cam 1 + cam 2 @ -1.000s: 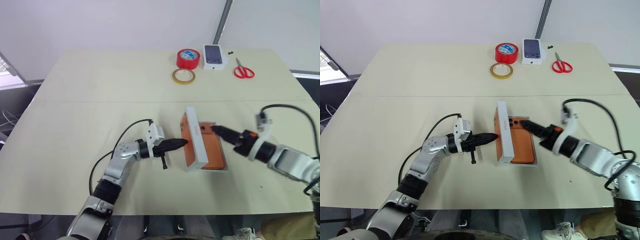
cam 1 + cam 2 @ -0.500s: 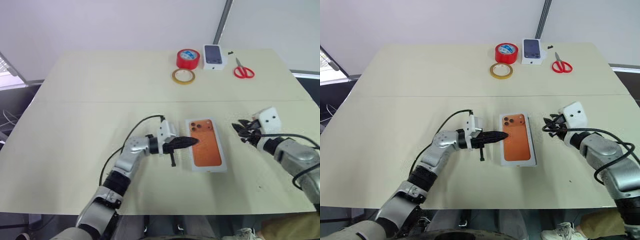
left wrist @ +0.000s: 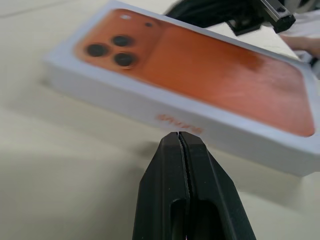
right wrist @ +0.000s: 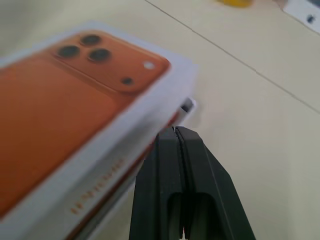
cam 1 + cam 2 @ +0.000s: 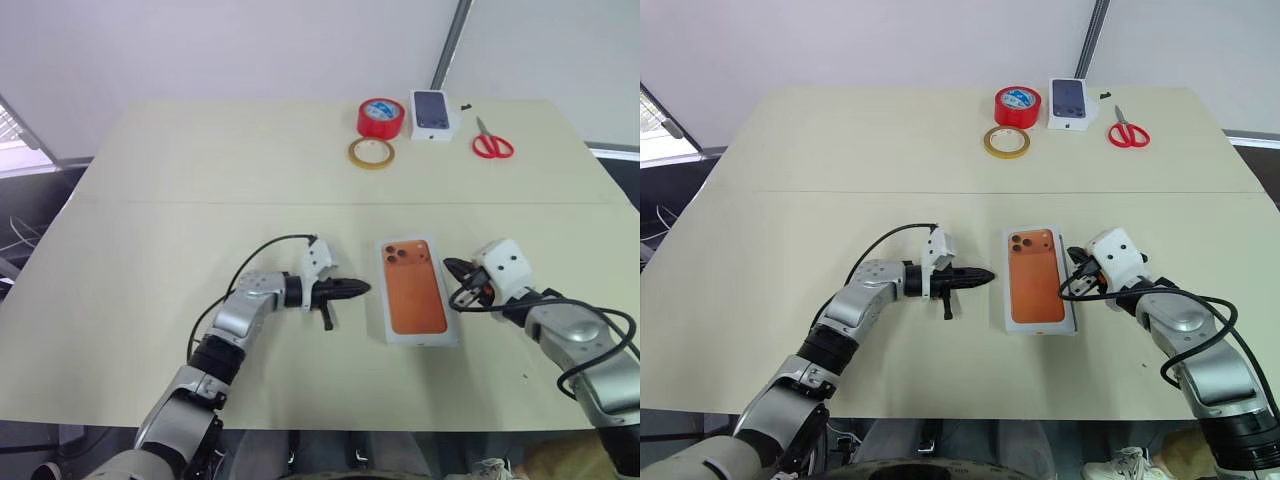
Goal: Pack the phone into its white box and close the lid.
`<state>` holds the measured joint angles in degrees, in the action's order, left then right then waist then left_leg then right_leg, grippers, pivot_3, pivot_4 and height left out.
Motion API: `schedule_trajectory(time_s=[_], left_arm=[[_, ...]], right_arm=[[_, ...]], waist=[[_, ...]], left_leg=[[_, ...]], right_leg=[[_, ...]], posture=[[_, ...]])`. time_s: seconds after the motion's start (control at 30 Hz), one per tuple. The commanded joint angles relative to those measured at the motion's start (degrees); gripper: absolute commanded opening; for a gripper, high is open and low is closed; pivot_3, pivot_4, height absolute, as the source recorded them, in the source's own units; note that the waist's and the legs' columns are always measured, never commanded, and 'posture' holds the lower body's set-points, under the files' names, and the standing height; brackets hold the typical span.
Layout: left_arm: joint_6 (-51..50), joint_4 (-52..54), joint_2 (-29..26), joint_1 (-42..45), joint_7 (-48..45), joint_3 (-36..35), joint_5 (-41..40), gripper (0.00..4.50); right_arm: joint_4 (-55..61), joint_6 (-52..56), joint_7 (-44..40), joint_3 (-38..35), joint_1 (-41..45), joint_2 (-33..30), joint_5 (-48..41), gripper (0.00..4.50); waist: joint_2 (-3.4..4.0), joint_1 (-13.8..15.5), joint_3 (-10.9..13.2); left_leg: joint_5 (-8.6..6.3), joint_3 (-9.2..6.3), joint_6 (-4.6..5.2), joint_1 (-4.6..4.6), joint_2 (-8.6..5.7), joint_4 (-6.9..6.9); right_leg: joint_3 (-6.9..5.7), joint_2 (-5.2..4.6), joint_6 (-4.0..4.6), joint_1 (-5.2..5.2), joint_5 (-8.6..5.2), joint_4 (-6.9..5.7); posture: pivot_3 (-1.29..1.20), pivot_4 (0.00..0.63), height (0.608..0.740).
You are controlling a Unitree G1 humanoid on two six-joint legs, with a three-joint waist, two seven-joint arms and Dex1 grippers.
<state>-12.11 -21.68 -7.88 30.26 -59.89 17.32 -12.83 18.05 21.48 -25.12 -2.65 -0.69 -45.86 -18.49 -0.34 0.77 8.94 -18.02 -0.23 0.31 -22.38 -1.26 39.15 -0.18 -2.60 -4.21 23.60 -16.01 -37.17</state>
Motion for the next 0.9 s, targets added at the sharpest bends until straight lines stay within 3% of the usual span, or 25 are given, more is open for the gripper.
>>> schedule_trajectory(time_s=[0.03, 0.57, 0.9], left_arm=[[-0.3, -1.2, 1.3, 1.5, -0.8, 1.3, 0.9, 0.00], [-2.8, 2.0, 4.0, 2.7, 0.6, -1.3, -1.3, 0.00], [-0.5, 0.2, 3.3, 1.4, 1.6, -0.1, 1.7, 0.00]], right_arm=[[2.0, 0.6, -0.5, -0.7, 0.6, 1.3, 1.4, 0.03], [2.4, 1.5, -1.8, -1.2, 0.0, 3.5, 6.6, 0.03], [1.3, 2.2, -2.2, -1.2, 0.1, 4.4, 8.9, 0.03]], waist=[[0.00, 0.0, 0.0], [0.01, 0.0, 0.0], [0.01, 0.0, 0.0]], left_leg=[[0.00, 0.00, 0.00, 0.00, 0.00, 0.00], [0.01, 0.00, -0.02, 0.01, -0.01, 0.01], [0.01, 0.00, -0.02, 0.03, -0.01, 0.01]], right_leg=[[0.00, 0.00, 0.00, 0.00, 0.00, 0.00], [0.00, -0.01, 0.00, 0.00, 0.00, -0.03], [0.00, 0.00, 0.00, 0.00, 0.00, -0.05]], posture=[[0.00, 0.150, 0.740], [0.00, 0.150, 0.740], [0.00, 0.150, 0.740]])
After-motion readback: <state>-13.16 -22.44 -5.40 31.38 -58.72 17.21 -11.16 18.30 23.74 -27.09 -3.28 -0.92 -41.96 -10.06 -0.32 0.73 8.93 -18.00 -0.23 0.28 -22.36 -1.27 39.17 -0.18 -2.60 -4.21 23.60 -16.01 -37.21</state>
